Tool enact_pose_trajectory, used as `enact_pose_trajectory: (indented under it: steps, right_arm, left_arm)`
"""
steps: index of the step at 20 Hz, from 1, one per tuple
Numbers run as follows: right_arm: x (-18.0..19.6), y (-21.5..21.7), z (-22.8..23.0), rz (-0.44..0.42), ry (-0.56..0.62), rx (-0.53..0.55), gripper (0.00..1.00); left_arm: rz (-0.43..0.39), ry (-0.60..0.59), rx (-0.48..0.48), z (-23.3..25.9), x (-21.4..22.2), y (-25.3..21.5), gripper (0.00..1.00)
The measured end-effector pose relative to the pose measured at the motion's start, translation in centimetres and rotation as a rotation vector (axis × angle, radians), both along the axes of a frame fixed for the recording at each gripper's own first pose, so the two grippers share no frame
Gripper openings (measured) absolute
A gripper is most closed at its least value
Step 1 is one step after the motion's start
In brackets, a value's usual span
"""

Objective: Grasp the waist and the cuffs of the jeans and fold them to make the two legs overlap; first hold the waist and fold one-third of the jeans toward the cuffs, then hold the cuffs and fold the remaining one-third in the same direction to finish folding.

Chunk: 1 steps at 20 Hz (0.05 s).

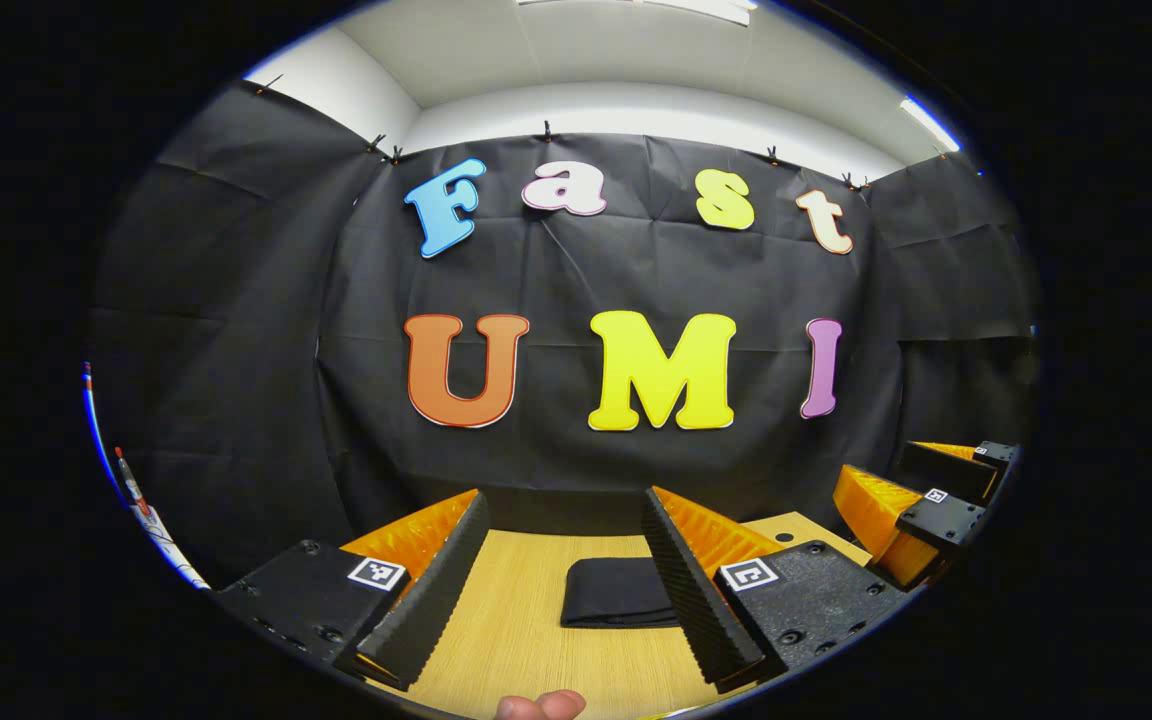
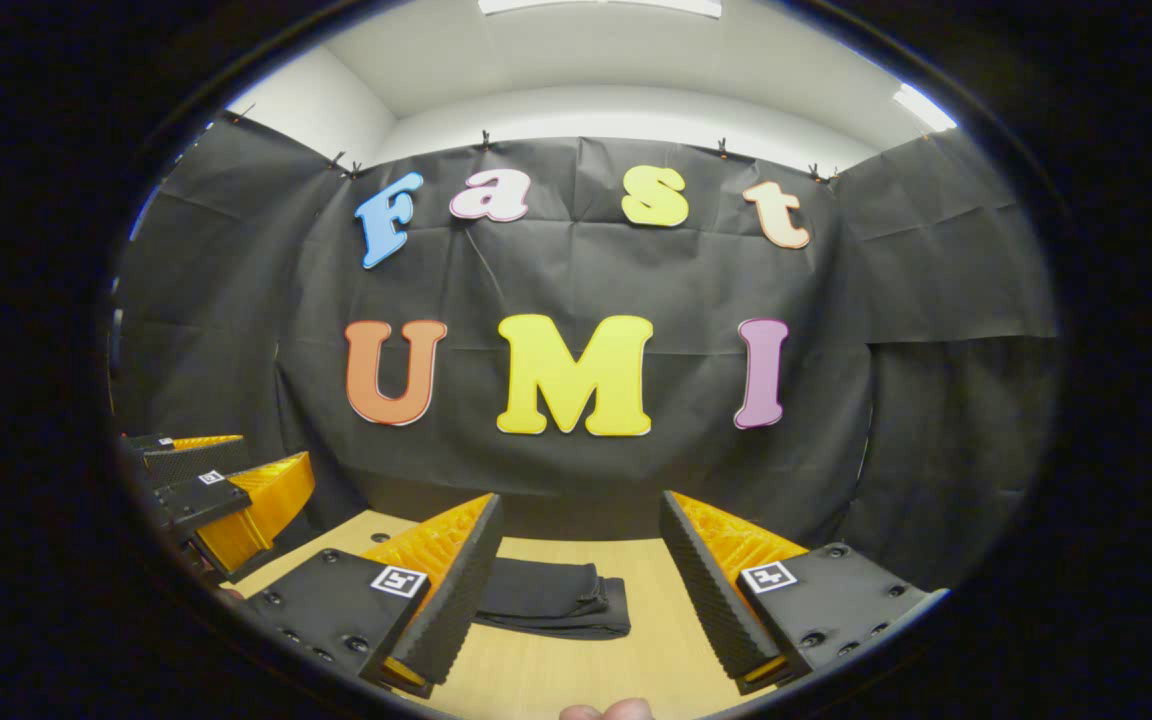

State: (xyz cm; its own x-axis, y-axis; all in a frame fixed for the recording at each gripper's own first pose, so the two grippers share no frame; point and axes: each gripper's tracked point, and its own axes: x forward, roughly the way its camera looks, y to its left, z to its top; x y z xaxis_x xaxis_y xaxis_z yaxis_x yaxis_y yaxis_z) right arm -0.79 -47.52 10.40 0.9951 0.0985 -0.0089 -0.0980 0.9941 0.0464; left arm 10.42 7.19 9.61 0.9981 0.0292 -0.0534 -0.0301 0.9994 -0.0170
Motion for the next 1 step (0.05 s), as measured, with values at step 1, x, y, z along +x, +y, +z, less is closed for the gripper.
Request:
enact_pose_trajectory:
  steps: [1]
  right_arm:
    - [0.08,0.15,0.27,0.003,-0.005,-0.001,0.98]
  left_arm:
    - [0.003,-0.004,-0.001,0.05,0.07,0.12,0.98]
